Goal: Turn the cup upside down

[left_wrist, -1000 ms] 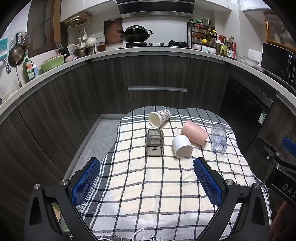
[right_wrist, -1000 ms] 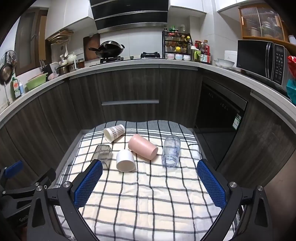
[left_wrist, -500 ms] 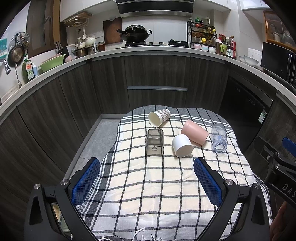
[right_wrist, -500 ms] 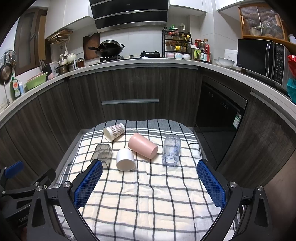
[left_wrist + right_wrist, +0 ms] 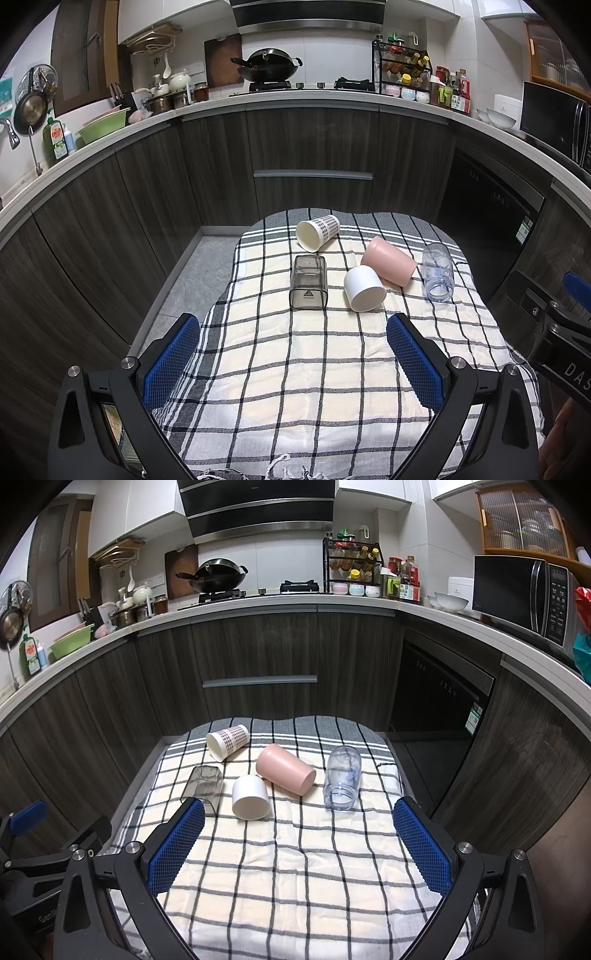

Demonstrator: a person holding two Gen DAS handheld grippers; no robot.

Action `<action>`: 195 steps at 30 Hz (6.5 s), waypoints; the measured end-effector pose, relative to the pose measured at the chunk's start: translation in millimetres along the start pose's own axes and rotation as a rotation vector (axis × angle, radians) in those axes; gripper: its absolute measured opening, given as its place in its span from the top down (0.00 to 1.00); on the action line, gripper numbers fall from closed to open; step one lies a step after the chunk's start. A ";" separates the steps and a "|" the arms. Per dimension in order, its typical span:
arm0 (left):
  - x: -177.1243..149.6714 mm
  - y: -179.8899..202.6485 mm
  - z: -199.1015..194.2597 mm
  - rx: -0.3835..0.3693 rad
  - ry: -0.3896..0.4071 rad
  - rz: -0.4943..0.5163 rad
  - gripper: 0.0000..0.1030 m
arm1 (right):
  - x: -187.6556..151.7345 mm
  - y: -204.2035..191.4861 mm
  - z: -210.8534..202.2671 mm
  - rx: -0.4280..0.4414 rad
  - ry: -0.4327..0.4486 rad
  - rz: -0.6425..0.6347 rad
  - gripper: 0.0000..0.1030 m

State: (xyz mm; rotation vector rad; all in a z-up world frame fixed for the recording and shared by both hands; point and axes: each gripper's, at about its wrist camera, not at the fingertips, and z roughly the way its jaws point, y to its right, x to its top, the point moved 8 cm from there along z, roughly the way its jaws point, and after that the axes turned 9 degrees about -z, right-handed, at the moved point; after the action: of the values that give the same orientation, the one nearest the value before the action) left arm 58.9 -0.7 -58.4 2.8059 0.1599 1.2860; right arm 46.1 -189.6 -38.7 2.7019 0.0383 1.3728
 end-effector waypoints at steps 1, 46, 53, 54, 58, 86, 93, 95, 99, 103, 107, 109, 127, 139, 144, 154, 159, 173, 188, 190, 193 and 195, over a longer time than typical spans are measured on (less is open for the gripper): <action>-0.1 -0.1 0.1 0.000 0.000 0.000 0.00 | -0.2 0.0 0.1 0.000 -0.001 0.000 0.01; 2.5 12.8 57.3 0.007 -0.072 0.067 0.00 | 1.2 7.7 44.0 -0.006 -0.043 0.032 0.01; 24.6 31.8 92.4 -0.007 -0.073 0.146 0.00 | 11.7 18.6 71.9 -0.029 -0.055 0.078 0.01; 28.1 34.7 98.7 -0.010 -0.077 0.161 0.00 | 13.8 20.4 76.3 -0.033 -0.055 0.087 0.01; 41.5 43.6 125.5 -0.025 -0.099 0.216 0.00 | 23.8 25.4 96.0 -0.042 -0.057 0.127 0.01; 92.5 100.5 372.4 -0.142 -0.392 0.620 0.01 | 62.4 29.3 307.0 -0.118 -0.233 0.363 0.01; 82.6 95.8 425.4 -0.112 -0.499 0.643 0.15 | 56.5 25.4 343.7 -0.127 -0.284 0.395 0.01; 79.6 94.6 432.2 -0.111 -0.510 0.652 0.18 | 54.4 25.9 353.9 -0.120 -0.301 0.411 0.01; 72.5 91.2 442.1 -0.104 -0.541 0.645 0.34 | 49.7 23.2 362.2 -0.116 -0.312 0.415 0.01; 69.3 87.7 441.4 -0.108 -0.545 0.618 0.37 | 45.0 22.1 367.9 -0.118 -0.331 0.407 0.01; 71.7 83.3 435.1 -0.097 -0.536 0.582 0.37 | 42.2 23.4 367.8 -0.124 -0.342 0.406 0.01; 76.1 82.5 427.6 -0.096 -0.522 0.569 0.37 | 42.7 23.6 365.6 -0.120 -0.345 0.408 0.01; 130.8 64.7 265.1 -0.078 -0.309 0.354 0.37 | 89.4 25.5 256.1 -0.073 -0.211 0.339 0.01; 40.4 50.5 161.8 -0.112 -0.335 0.092 0.37 | 39.1 38.2 161.0 -0.023 -0.235 0.204 0.01; -10.2 59.0 144.1 -0.128 -0.375 0.027 0.37 | -6.3 51.0 139.8 -0.016 -0.301 0.157 0.01; -75.7 80.8 146.5 -0.170 -0.381 -0.013 0.37 | -91.7 71.6 126.6 -0.014 -0.371 0.143 0.01; -98.5 81.3 164.9 -0.145 -0.401 -0.022 0.37 | -119.2 75.4 131.5 -0.022 -0.405 0.152 0.01; -137.4 74.0 190.2 -0.119 -0.498 -0.034 0.27 | -137.3 60.5 143.0 -0.004 -0.486 0.095 0.01; -51.7 29.7 114.0 -0.116 -0.264 -0.077 0.10 | -75.5 25.1 129.5 0.158 -0.501 0.072 0.01; -41.3 15.3 109.2 -0.084 -0.238 -0.076 0.10 | -67.3 8.8 136.2 0.212 -0.531 0.061 0.01; -33.7 -5.0 104.7 -0.029 -0.209 -0.063 0.10 | -59.1 -23.1 150.9 0.276 -0.600 0.009 0.01; -31.0 -19.9 102.3 -0.011 -0.197 -0.076 0.10 | -58.4 -41.6 158.8 0.302 -0.643 -0.025 0.01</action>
State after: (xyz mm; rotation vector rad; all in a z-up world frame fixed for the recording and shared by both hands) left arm 114.8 15.2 -150.2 2.8641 0.2470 0.9855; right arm 140.8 -166.4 -183.1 3.2404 0.2375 0.4648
